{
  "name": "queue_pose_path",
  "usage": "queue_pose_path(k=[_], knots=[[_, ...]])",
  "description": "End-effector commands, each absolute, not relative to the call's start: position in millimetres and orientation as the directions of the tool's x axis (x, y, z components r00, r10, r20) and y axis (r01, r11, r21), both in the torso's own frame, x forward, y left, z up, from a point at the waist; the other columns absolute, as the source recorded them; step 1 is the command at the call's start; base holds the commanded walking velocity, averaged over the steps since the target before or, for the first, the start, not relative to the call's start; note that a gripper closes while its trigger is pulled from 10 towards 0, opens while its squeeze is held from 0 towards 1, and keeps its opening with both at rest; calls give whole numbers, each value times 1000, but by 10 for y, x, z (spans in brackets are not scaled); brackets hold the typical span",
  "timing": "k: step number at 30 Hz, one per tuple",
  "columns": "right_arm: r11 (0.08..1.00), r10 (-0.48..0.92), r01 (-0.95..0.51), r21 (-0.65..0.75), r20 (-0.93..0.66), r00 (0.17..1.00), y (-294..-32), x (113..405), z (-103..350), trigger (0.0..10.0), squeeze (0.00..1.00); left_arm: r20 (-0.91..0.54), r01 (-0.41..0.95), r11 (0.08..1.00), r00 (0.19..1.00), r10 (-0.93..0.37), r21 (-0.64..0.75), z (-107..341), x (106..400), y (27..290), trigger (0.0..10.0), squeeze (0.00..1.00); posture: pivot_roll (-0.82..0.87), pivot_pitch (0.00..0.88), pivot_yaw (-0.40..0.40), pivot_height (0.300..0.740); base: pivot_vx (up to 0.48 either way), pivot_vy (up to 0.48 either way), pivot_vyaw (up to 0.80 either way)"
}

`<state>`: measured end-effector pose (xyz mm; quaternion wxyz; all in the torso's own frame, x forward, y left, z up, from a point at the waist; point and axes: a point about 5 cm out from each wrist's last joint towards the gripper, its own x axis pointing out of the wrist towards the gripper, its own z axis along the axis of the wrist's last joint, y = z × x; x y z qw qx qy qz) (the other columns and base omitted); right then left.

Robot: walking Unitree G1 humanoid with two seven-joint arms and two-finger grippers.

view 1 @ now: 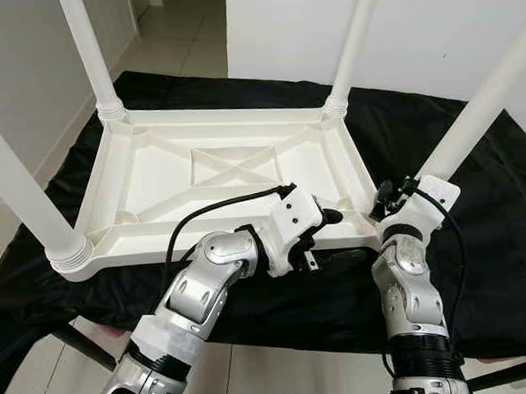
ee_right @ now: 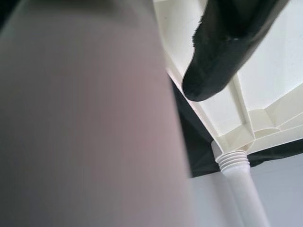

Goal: Building children table

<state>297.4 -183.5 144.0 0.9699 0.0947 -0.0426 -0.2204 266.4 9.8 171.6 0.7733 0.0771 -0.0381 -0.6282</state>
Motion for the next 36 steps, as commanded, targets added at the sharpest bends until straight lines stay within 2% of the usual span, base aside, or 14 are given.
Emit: queue_pose_path(k=[1,4,5,6,10,12,15,19,20,32,33,34,35,36], knots=[[903,-392,374,211,52,918,-1860,2983,1439,10000,1000,-43,956,239,250,-967,169,1707,2671,88,10000,0,9,2,-58,740,0,0,0],[941,-316,300,159,91,944,-1980,2970,1462,10000,1000,-41,957,236,246,-968,167,1710,2653,78,10000,0,10,0,-56,740,0,0,0],[953,-286,273,128,101,953,-2029,2959,1462,10000,0,-40,958,236,245,-969,166,1711,2650,73,10000,0,11,0,-55,740,0,0,0],[953,-286,273,128,101,953,-2029,2959,1462,10000,0,-40,958,236,245,-969,166,1711,2650,73,10000,0,11,0,-55,740,0,0,0],[990,-137,132,51,102,985,-2193,2903,1415,10000,0,-42,958,233,243,-969,164,1708,2651,65,10000,0,12,0,-51,740,0,0,0],[992,-120,117,43,100,988,-2205,2898,1411,10000,0,-42,959,233,243,-969,164,1707,2652,64,10000,0,12,0,-51,740,0,0,0],[997,69,-66,-50,61,996,-2294,2826,1336,10000,0,-61,962,233,244,-968,145,1674,2643,60,10000,0,16,0,-53,740,0,0,0],[985,160,-156,-76,44,986,-2319,2790,1310,10000,0,-72,963,237,247,-966,126,1650,2635,45,10000,0,16,0,-52,740,0,0,0],[969,219,-217,-115,7,976,-2357,2780,1271,10000,0,-86,960,257,267,-960,110,1612,2641,16,10000,0,18,0,-53,740,0,0,0],[912,359,-369,-177,-85,929,-2516,2813,1194,10000,0,-124,937,334,345,-931,100,1504,2712,-40,10000,0,19,0,-53,740,0,0,0],[915,355,-367,-166,-97,930,-2571,2847,1172,9020,0,-123,934,341,353,-928,103,1518,2730,-53,10000,0,20,0,-56,740,0,0,0],[917,351,-363,-163,-99,931,-2590,2863,1166,7333,0,-122,934,343,354,-927,103,1525,2735,-58,10000,0,20,0,-55,740,0,0,0],[919,348,-360,-162,-99,932,-2600,2876,1163,5216,0,-121,933,344,355,-927,103,1530,2738,-61,10000,0,20,0,-54,740,0,0,0],[919,348,-360,-162,-99,932,-2600,2876,1163,5216,0,-121,933,344,355,-927,103,1530,2738,-61,10000,0,20,0,-54,740,0,0,0]])
